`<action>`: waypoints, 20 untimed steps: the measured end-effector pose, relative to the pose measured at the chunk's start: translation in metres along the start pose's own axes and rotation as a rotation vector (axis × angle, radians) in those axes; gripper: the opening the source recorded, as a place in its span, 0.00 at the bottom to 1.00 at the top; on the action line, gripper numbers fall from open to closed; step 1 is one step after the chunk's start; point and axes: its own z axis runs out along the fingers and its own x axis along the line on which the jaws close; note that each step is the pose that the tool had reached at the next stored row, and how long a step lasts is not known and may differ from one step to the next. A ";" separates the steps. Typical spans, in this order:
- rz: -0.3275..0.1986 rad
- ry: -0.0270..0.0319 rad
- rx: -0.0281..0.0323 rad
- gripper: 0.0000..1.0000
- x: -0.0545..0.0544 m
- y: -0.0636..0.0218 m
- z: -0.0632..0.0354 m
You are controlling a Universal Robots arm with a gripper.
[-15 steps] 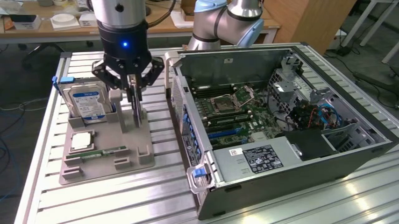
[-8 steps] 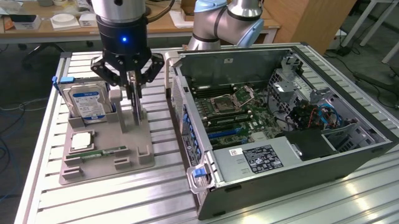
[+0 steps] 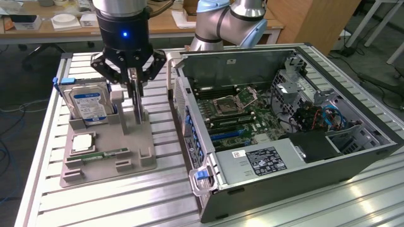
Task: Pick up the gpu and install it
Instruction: 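Pick up the gpu and move the gpu toward the slot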
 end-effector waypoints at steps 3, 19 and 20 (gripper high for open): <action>0.000 -0.0007 0.0000 0.26 0.000 0.0001 -0.0034; 0.000 -0.0039 0.0000 0.26 0.000 0.0006 -0.0197; 0.000 -0.0039 0.0000 0.26 0.000 0.0006 -0.0205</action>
